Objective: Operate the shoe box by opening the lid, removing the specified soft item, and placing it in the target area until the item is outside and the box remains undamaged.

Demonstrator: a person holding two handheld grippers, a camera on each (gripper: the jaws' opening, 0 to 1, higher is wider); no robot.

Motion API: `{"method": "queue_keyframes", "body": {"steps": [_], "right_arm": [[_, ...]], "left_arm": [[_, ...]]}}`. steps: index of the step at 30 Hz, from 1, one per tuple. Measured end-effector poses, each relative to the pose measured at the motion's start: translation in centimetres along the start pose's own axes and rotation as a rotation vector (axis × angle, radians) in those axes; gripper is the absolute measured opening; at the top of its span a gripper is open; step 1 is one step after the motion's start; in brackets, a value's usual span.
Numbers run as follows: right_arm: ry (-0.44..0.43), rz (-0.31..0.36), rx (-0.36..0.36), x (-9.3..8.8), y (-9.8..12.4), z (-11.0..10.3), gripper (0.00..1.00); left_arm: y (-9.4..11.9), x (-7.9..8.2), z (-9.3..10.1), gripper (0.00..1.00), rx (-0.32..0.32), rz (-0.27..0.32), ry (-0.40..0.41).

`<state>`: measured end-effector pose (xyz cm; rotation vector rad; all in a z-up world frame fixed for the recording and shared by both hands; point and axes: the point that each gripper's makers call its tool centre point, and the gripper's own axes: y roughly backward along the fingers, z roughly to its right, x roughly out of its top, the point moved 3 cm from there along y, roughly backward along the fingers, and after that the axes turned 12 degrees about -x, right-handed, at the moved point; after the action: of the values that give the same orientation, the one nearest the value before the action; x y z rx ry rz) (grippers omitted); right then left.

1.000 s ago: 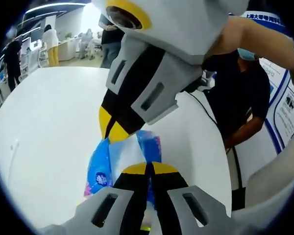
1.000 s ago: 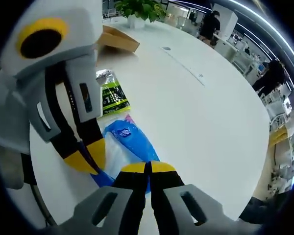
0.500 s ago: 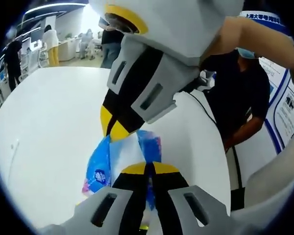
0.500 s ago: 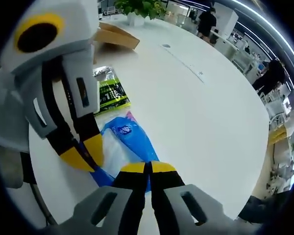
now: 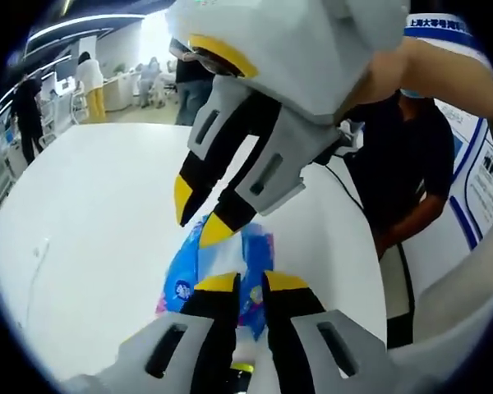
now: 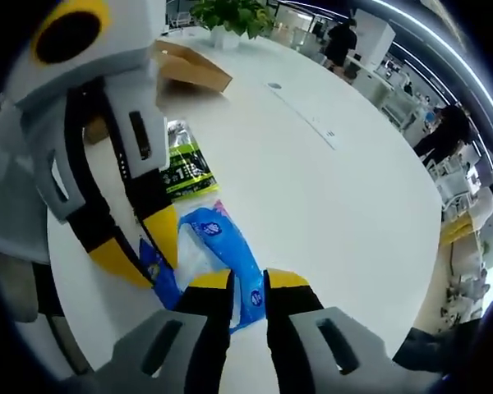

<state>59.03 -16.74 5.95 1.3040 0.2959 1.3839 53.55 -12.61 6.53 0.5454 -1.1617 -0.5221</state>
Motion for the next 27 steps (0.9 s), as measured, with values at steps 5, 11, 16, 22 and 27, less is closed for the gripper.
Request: {"method": "queue_keyframes", "body": {"steps": [5, 11, 16, 22, 27], "right_arm": [[-0.034, 0.016, -0.014, 1.1, 0.9, -0.4, 0.19], [-0.081, 0.030, -0.035, 2.8, 2.1, -1.1, 0.29], [-0.097, 0.053, -0.038, 4.4, 3.0, -2.1, 0.31], [-0.118, 0.078, -0.034, 6.4, 3.6, -3.4, 0.36], [-0.152, 0.098, -0.016, 8.5, 4.1, -5.2, 0.41]], "left_arm": [[1.6, -0.5, 0.4, 0.21, 0.025, -0.010, 0.012], [4.6, -1.0, 0.7, 0.28, 0.063, 0.021, 0.044], [7.5, -1.6, 1.1, 0.34, 0.100, 0.068, 0.067], [10.7, -3.4, 1.6, 0.37, 0.139, 0.075, 0.083], [13.4, -5.1, 2.1, 0.42, 0.169, 0.095, 0.106]]}}
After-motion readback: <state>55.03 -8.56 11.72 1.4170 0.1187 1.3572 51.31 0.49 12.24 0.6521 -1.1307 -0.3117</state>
